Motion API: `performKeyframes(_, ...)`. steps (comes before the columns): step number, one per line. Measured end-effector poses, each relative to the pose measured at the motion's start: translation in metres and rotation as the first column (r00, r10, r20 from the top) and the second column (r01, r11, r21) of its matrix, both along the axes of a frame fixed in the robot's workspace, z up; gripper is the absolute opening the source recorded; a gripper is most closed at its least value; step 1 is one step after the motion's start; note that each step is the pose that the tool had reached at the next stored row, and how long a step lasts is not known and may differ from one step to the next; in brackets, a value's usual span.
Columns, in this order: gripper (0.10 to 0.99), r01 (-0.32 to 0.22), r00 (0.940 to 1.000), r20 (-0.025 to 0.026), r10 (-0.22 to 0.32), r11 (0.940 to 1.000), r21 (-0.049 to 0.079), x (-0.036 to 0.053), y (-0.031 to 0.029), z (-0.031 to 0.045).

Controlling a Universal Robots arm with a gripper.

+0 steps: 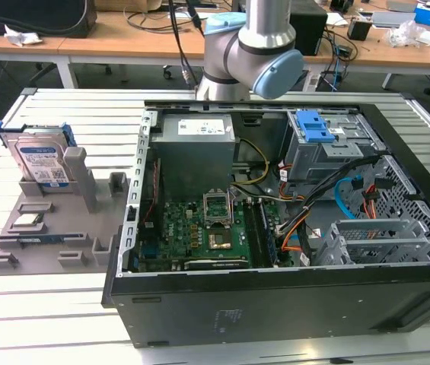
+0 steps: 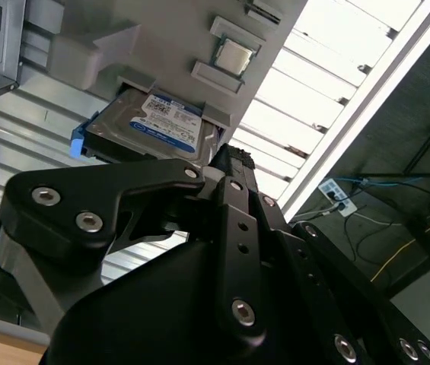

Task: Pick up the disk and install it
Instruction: 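Reach for the disk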

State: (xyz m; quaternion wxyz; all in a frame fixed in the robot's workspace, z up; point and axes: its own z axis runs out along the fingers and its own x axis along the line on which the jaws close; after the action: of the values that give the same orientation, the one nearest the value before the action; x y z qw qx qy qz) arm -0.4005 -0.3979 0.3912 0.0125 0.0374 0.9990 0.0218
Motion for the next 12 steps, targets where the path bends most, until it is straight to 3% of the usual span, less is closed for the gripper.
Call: performKeyframes(12, 0.106, 0.000, 1.0000, 0.0000, 0.000, 1.0000, 0.000, -0.0265, 0.0000, -0.0003)
